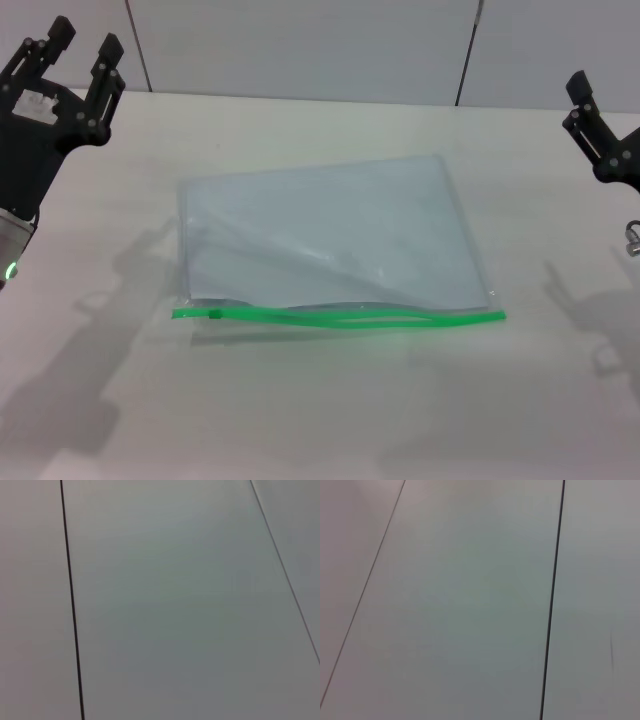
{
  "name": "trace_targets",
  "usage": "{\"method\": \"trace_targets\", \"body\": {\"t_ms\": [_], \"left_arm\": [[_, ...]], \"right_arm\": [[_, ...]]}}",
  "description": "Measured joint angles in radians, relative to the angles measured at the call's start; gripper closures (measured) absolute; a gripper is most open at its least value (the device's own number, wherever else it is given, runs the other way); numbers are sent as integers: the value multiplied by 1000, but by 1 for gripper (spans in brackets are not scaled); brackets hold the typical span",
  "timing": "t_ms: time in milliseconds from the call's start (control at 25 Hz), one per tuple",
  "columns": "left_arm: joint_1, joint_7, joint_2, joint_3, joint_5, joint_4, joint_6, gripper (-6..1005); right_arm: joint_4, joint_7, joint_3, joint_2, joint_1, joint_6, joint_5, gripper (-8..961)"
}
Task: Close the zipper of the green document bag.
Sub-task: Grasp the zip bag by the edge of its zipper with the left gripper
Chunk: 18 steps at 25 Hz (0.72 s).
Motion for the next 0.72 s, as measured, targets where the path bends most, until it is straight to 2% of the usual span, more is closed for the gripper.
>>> {"method": "trace_targets", "body": {"t_ms": [440, 720], "left_arm": [[0, 0, 0, 0, 14, 0, -1, 474], [19, 7, 4, 0, 235, -22, 9, 456]], "right_arm": [[-1, 0, 0, 0, 0, 0, 0, 72], [-2, 0, 0, 0, -1, 0, 0, 72]]}}
